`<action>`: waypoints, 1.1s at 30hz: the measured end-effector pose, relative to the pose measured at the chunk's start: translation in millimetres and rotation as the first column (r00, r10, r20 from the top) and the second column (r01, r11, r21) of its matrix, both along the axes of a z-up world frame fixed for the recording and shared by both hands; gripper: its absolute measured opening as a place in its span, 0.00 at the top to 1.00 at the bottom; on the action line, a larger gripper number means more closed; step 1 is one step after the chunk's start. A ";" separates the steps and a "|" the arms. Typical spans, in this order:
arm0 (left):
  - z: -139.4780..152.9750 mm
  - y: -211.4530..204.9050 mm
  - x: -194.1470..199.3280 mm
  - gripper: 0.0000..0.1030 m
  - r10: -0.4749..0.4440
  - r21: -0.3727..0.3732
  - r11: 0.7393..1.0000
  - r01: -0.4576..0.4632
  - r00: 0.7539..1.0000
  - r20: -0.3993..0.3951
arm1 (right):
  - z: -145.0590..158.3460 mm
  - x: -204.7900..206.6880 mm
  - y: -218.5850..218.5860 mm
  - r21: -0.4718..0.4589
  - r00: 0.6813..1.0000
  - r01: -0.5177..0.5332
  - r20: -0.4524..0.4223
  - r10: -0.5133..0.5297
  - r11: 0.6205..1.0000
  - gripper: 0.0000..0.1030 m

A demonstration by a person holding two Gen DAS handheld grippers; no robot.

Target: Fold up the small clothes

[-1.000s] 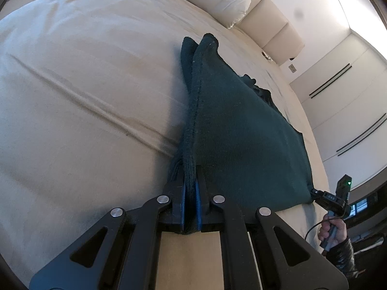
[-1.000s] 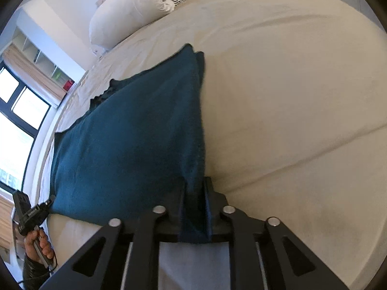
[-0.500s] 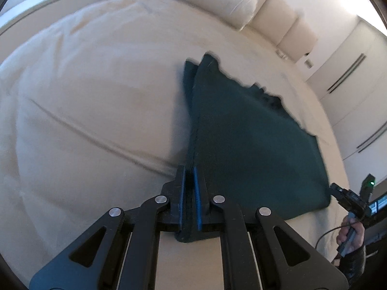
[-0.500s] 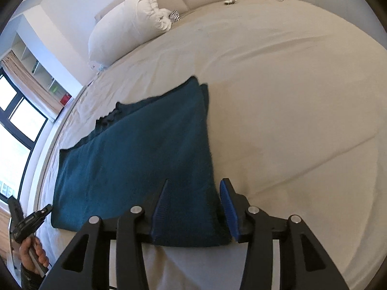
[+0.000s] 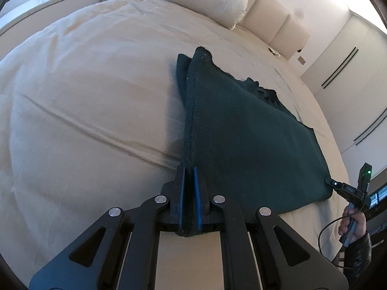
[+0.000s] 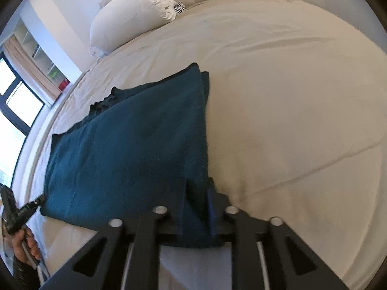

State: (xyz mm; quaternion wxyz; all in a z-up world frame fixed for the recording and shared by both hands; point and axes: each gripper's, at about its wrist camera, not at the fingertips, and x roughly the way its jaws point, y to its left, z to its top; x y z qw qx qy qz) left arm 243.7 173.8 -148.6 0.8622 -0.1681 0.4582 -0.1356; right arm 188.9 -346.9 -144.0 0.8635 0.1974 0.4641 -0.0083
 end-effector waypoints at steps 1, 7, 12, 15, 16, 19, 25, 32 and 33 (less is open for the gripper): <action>-0.3 -0.4 -0.2 0.93 -0.007 0.001 1.000 0.007 1.000 0.001 | 1.4 -0.7 0.8 -0.005 1.000 -0.004 0.007 0.004 1.000 0.87; 2.8 2.5 -5.9 0.96 -0.009 -0.002 1.000 0.009 1.000 0.017 | 10.1 -5.5 -0.5 0.004 0.999 -0.009 0.038 0.008 1.000 0.89; 6.9 3.2 -10.1 0.96 -0.025 0.000 1.000 0.025 1.000 0.019 | 10.9 -10.2 -7.4 0.062 0.999 0.003 0.040 -0.006 0.998 0.90; 7.3 5.1 -10.5 0.96 -0.022 0.002 1.000 0.022 1.000 0.016 | 9.0 -14.0 -7.5 0.076 0.999 0.003 0.035 -0.005 0.997 0.90; 5.5 7.3 -11.0 0.96 -0.018 -0.003 1.000 0.018 1.000 0.012 | 7.9 -15.0 -7.0 0.072 1.000 0.001 0.031 -0.003 0.997 0.91; -0.9 11.2 -10.2 0.96 -0.010 -0.008 1.000 0.010 1.000 -0.001 | 1.7 -18.4 -6.0 0.057 1.000 -0.006 0.012 0.005 0.998 0.92; -6.7 12.0 -12.3 0.96 -0.008 -0.015 1.000 0.008 1.000 -0.005 | -7.7 -20.4 -16.3 0.086 1.000 0.030 -0.004 -0.030 0.996 0.94; -16.2 14.6 -15.4 0.96 0.006 -0.025 1.000 -0.006 1.000 -0.018 | -21.4 -14.4 -12.3 0.063 0.999 0.021 -0.026 -0.019 0.998 0.94; -16.0 14.1 -15.3 0.96 0.005 -0.021 1.000 -0.005 1.000 -0.017 | -20.0 -15.9 -11.2 0.058 1.000 0.019 -0.024 -0.017 0.998 0.94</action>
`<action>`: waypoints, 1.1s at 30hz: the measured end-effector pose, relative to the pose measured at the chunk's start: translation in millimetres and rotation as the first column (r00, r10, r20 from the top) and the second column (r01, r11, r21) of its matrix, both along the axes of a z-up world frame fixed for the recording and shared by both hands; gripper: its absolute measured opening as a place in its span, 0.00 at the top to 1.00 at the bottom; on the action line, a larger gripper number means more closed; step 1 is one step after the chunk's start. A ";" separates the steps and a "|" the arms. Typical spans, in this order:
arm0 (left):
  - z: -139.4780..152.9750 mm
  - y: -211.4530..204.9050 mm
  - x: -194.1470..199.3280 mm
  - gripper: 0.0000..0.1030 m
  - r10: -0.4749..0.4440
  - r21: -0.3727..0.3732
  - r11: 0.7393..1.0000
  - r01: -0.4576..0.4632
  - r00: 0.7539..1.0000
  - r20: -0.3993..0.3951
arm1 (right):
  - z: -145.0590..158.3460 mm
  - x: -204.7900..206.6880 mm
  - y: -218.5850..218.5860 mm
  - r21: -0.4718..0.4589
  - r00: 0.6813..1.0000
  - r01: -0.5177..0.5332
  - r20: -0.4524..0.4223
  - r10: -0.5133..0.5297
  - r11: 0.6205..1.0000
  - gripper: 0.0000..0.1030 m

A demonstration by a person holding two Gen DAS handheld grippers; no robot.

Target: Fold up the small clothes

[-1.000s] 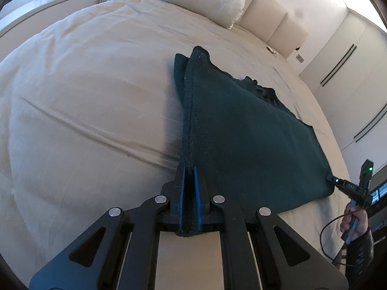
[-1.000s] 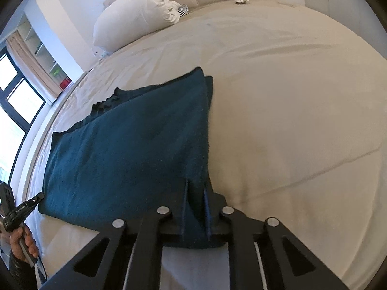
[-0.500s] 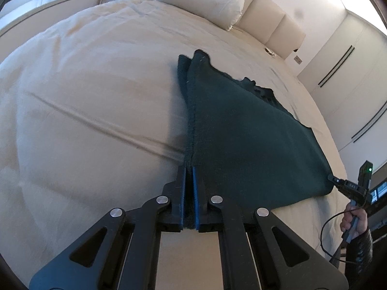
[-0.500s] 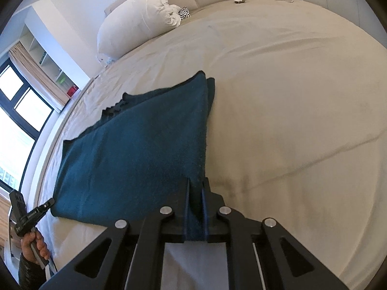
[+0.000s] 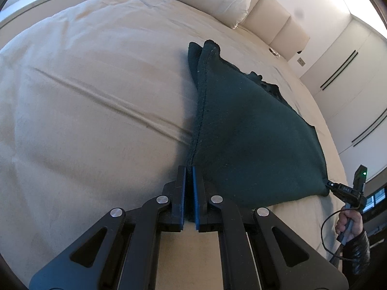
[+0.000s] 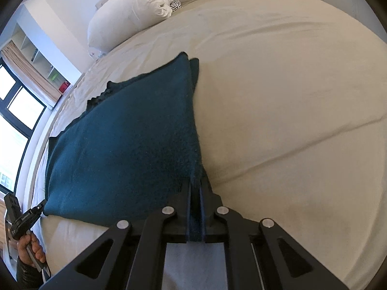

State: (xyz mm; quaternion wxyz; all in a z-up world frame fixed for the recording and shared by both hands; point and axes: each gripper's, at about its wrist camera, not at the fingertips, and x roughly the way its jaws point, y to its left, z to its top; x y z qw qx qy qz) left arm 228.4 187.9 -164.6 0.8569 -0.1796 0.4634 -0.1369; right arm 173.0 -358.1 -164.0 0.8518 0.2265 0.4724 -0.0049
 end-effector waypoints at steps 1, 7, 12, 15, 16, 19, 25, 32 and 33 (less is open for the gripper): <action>0.0 0.1 -0.2 0.96 0.000 -0.001 1.000 0.000 1.000 0.001 | 1.6 -1.5 0.8 -0.002 1.000 -0.001 0.000 0.001 1.000 0.94; -1.3 2.4 1.6 0.95 0.010 -0.020 1.000 -0.010 1.000 -0.002 | -1.6 -7.2 -4.8 0.022 1.000 0.005 0.001 -0.005 1.000 0.94; -1.5 8.7 1.9 0.93 0.014 -0.063 0.998 -0.016 1.000 -0.026 | 3.4 -5.6 -8.9 0.070 1.000 0.016 0.008 -0.016 0.997 0.86; 13.3 11.2 -3.0 0.91 0.041 -0.046 0.998 -0.042 0.999 -0.034 | 21.8 -14.9 -18.8 0.084 0.995 0.082 0.058 -0.087 0.993 0.61; 20.7 11.6 -5.5 0.91 0.061 -0.024 0.998 -0.062 0.998 -0.024 | 29.7 -18.0 -21.2 0.079 0.991 0.100 0.083 -0.107 0.992 0.58; 56.3 5.6 -10.0 0.91 0.091 0.037 0.995 -0.094 0.994 0.066 | 51.2 -14.3 -15.5 0.094 0.984 0.072 0.158 -0.087 0.993 0.58; 85.8 -66.5 33.3 0.91 -0.098 0.109 0.991 0.080 0.981 0.169 | 55.0 45.5 44.5 0.216 0.965 -0.153 0.243 0.099 0.964 0.58; 42.5 -124.4 143.0 0.91 -0.156 0.238 0.962 0.132 0.984 0.087 | 10.6 128.0 75.1 0.361 0.977 -0.180 0.174 0.123 0.915 0.58; 32.2 -123.0 153.8 0.91 -0.134 0.246 0.962 0.115 0.989 0.063 | 4.5 137.7 74.5 0.366 0.980 -0.169 0.159 0.118 0.915 0.58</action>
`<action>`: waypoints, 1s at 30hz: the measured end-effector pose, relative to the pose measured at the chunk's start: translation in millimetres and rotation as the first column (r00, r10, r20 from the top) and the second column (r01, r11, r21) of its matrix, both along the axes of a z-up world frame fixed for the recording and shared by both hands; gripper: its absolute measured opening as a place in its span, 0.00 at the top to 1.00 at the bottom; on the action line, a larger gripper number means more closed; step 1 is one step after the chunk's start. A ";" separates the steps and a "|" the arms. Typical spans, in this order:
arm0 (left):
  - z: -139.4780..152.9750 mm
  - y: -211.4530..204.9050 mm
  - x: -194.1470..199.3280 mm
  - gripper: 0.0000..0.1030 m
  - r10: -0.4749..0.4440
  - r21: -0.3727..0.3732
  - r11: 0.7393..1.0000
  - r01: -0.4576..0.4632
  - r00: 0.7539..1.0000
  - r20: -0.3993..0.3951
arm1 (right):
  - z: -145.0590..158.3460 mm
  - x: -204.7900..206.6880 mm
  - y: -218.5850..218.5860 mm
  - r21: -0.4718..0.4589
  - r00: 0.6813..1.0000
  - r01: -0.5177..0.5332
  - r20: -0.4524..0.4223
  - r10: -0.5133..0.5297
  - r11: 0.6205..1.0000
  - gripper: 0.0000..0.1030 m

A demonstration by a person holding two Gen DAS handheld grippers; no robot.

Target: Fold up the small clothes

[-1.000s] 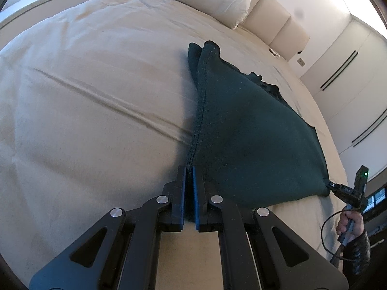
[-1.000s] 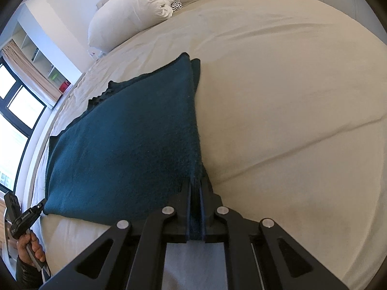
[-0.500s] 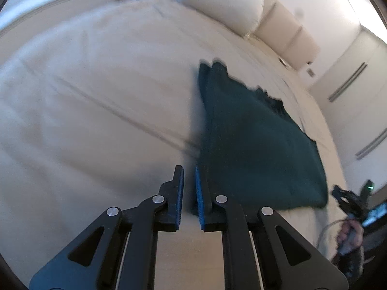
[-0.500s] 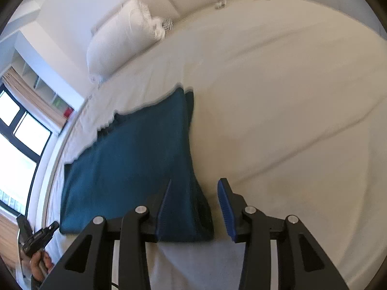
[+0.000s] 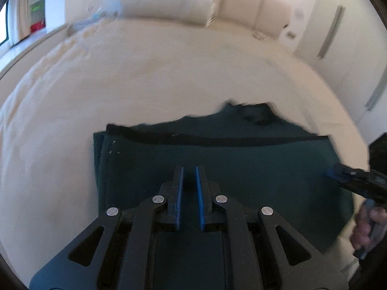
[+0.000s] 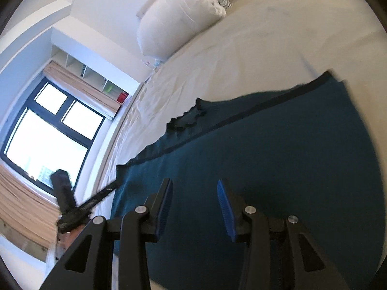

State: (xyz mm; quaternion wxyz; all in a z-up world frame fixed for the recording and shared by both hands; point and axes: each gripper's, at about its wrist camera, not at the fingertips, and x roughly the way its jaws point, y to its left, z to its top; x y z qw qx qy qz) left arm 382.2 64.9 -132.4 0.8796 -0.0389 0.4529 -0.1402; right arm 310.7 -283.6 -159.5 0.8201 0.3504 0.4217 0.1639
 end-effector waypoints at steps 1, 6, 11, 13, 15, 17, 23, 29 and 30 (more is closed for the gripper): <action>-10.1 7.2 9.1 0.91 0.023 -0.009 1.000 -0.023 1.000 -0.013 | -4.4 6.7 -1.4 -0.002 1.000 0.004 -0.008 -0.004 1.000 0.59; -26.1 39.7 13.7 0.91 0.040 -0.189 0.981 -0.046 0.999 -0.035 | -17.6 31.3 -42.9 0.104 0.996 0.087 0.014 -0.089 0.991 0.63; -36.6 58.7 2.2 0.91 0.058 -0.280 0.958 -0.066 0.998 -0.034 | -28.2 16.2 -112.9 0.147 0.944 0.326 -0.006 -0.329 0.934 0.69; -40.4 64.8 0.5 0.91 0.072 -0.313 0.946 -0.082 0.996 -0.045 | -26.6 2.7 -130.7 0.126 0.913 0.406 -0.024 -0.407 0.905 0.68; -40.7 65.3 -3.2 0.91 0.083 -0.315 0.945 -0.093 0.996 -0.045 | -19.9 -12.4 -137.0 0.127 0.894 0.446 -0.028 -0.446 0.886 0.67; -31.9 63.3 -13.4 0.91 0.114 -0.267 0.956 -0.120 0.993 -0.040 | -2.2 -30.0 -122.5 0.143 0.900 0.429 0.023 -0.436 0.892 0.63; -6.4 10.2 -56.5 0.91 0.040 -0.156 0.987 -0.036 0.999 0.019 | 16.8 -51.3 16.3 0.198 0.994 -0.018 0.106 -0.003 0.980 0.52; -26.9 -1.7 -62.0 0.89 0.032 -0.087 0.996 -0.030 0.999 0.018 | -12.1 -53.4 67.0 0.138 0.990 -0.128 0.072 0.119 0.982 0.52; -27.5 -1.8 -60.5 0.89 0.028 -0.085 0.996 -0.027 0.999 0.020 | -13.1 -52.4 59.6 0.137 0.992 -0.109 0.074 0.099 0.985 0.58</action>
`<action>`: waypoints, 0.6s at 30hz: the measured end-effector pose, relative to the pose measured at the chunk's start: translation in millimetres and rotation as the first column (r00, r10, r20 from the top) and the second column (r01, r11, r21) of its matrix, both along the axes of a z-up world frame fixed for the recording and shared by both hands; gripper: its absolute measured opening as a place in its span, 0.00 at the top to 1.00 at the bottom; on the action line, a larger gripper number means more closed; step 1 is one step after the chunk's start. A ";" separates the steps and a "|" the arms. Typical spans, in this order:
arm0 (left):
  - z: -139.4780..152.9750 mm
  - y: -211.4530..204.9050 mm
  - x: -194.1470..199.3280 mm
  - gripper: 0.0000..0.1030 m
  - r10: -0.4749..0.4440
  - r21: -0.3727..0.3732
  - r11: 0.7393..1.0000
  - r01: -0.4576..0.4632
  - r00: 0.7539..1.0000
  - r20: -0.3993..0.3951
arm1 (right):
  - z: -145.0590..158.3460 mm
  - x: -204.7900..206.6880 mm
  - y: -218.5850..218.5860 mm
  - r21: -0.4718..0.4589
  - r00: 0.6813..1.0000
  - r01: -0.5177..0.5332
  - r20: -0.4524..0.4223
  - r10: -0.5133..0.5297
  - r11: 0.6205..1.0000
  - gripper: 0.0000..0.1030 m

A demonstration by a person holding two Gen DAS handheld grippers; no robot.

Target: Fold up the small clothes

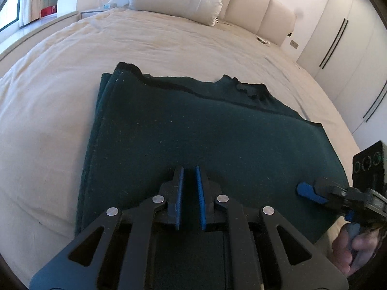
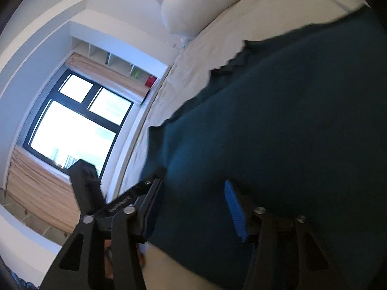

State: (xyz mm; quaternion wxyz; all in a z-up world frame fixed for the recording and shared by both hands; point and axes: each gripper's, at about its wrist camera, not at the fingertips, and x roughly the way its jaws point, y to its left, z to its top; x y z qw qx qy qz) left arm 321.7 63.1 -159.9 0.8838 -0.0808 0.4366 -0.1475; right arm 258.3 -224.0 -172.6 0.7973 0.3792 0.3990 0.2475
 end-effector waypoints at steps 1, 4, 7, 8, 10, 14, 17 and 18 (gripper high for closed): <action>0.2 -1.7 -0.4 0.89 -0.004 0.007 1.000 0.004 1.000 0.005 | 1.1 -6.3 -11.4 0.004 0.999 0.033 0.003 -0.033 0.999 0.58; -0.8 0.0 -1.4 0.89 -0.009 0.019 1.000 0.008 1.000 0.019 | 1.0 -10.6 -48.5 0.002 0.986 0.164 0.003 -0.164 0.986 0.58; -0.9 0.4 -8.8 0.89 -0.006 0.020 1.000 0.006 1.000 0.025 | 3.5 -27.6 -90.5 -0.017 0.952 0.306 0.001 -0.306 0.952 0.58; -0.5 0.4 -8.9 0.89 -0.006 0.019 1.000 0.006 1.000 0.026 | 4.7 -34.5 -104.9 -0.028 0.934 0.356 -0.001 -0.356 0.934 0.58; -0.7 -0.3 -9.2 0.89 -0.006 0.018 1.000 0.006 1.000 0.026 | 6.4 -48.6 -133.7 -0.047 0.895 0.445 -0.007 -0.446 0.894 0.58; 0.3 -3.5 -10.3 0.89 -0.005 0.041 0.999 0.003 0.999 0.036 | 24.0 -83.8 -162.9 -0.111 0.797 0.602 0.020 -0.604 0.791 0.47; -0.4 -6.4 -11.9 0.89 -0.002 0.064 0.998 -0.001 0.999 0.045 | 39.9 -84.6 -149.2 -0.099 0.807 0.591 0.063 -0.588 0.801 0.43; -0.5 -6.7 -12.1 0.89 -0.001 0.068 0.998 -0.002 0.999 0.046 | 44.9 -77.7 -136.4 -0.105 0.824 0.566 0.077 -0.561 0.818 0.43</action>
